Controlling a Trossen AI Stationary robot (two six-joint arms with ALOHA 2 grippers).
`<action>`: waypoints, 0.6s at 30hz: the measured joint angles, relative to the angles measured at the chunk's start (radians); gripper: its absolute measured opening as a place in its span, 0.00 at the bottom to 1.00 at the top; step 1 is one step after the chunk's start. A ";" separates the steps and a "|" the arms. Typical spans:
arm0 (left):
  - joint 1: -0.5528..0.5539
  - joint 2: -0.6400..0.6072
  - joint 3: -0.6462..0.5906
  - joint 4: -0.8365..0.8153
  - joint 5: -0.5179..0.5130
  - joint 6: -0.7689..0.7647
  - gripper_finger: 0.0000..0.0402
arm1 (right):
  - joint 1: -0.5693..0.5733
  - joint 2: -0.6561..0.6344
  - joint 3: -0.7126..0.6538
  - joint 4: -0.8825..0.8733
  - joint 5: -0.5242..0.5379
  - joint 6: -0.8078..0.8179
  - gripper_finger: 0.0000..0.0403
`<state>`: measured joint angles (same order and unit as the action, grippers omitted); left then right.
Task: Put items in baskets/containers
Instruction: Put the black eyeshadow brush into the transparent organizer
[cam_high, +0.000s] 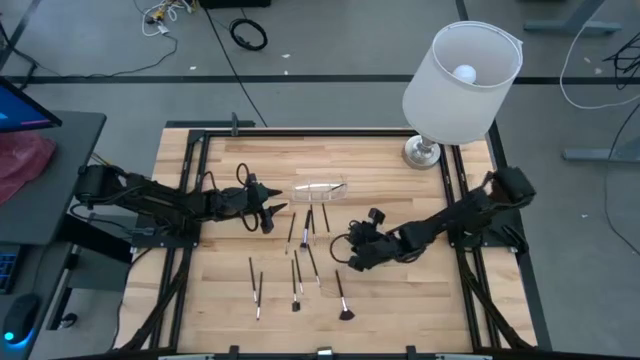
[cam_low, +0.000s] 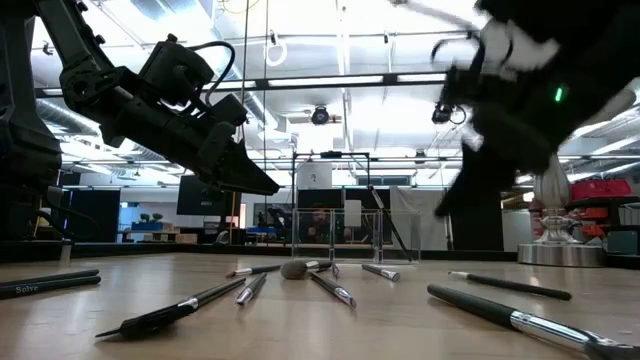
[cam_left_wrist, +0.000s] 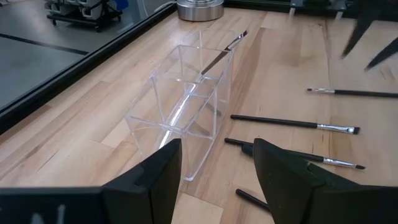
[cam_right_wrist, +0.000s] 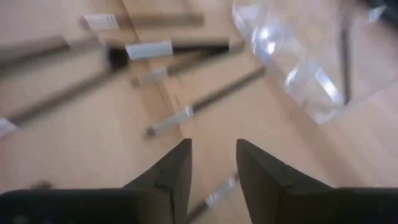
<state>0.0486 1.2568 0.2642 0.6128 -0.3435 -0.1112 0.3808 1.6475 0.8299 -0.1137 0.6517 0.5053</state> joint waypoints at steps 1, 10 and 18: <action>0.000 0.000 0.000 0.000 0.000 0.000 0.51 | 0.010 -0.027 0.001 0.006 0.013 0.013 0.32; 0.000 0.000 0.000 -0.006 0.000 -0.009 0.51 | 0.124 -0.088 0.003 -0.295 -0.002 0.383 0.36; 0.000 0.000 0.000 -0.007 0.000 -0.034 0.51 | 0.203 -0.088 0.003 -0.574 0.037 0.870 0.37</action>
<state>0.0486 1.2568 0.2642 0.6060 -0.3435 -0.1455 0.5837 1.5593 0.8330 -0.6873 0.6891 1.3755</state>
